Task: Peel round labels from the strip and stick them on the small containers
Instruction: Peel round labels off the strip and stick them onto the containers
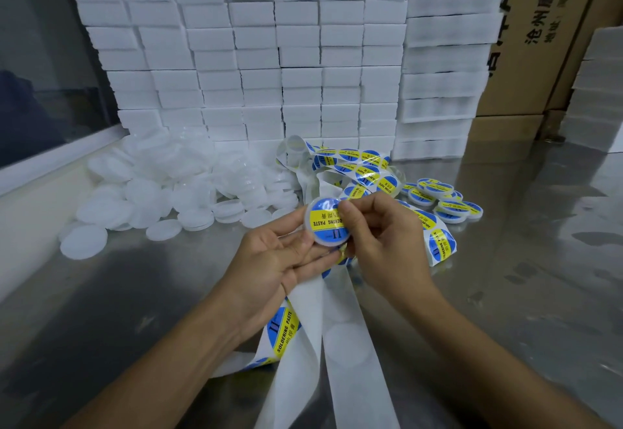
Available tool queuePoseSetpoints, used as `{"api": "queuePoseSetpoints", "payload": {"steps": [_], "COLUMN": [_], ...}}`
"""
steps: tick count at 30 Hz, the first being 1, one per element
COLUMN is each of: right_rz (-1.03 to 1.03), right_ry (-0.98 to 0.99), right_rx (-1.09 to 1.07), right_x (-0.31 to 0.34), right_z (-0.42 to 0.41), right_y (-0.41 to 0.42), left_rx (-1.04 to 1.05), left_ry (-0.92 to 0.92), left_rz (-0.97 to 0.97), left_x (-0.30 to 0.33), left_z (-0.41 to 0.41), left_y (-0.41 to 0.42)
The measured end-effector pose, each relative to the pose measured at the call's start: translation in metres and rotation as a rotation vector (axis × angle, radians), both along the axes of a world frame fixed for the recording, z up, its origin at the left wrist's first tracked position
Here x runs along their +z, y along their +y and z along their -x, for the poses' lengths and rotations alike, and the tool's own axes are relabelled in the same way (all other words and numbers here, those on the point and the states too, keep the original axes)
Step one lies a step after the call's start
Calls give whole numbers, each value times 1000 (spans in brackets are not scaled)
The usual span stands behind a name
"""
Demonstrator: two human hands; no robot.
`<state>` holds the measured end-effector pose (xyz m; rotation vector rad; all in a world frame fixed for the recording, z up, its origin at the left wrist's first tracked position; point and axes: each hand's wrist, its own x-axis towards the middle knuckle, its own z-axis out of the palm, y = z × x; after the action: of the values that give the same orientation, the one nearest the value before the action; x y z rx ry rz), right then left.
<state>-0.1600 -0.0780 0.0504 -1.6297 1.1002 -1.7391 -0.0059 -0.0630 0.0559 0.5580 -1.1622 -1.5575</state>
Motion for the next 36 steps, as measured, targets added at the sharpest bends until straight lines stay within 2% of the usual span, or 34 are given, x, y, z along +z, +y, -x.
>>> {"api": "queuePoseSetpoints", "payload": {"steps": [7, 16, 18, 21, 24, 27, 32, 36], "right_rz": [-71, -42, -60, -51, 14, 11, -106, -148], "right_ry": [30, 78, 108, 175, 207, 112, -33, -127], "right_rx": [-61, -59, -118, -193, -135, 2, 230, 270], "right_x": [4, 0, 0, 2, 5, 5, 9, 9], "right_z": [-1, 4, 3, 5, 3, -1, -1, -1], "right_y": [4, -2, 1, 3, 5, 7, 7, 7], "left_rx": [-12, 3, 42, 178, 345, 426, 406, 359], "left_ry": [-50, -85, -137, -308, -355, -326, -197, -169], "left_rz": [50, 47, 56, 183, 291, 285, 106, 56], "left_x": [-3, -2, -4, -7, -4, 1, 2, 2], "left_z": [3, 1, 1, 4, 6, 3, 1, -1], "left_y": [2, 0, 0, 1, 4, 3, -1, -3]}}
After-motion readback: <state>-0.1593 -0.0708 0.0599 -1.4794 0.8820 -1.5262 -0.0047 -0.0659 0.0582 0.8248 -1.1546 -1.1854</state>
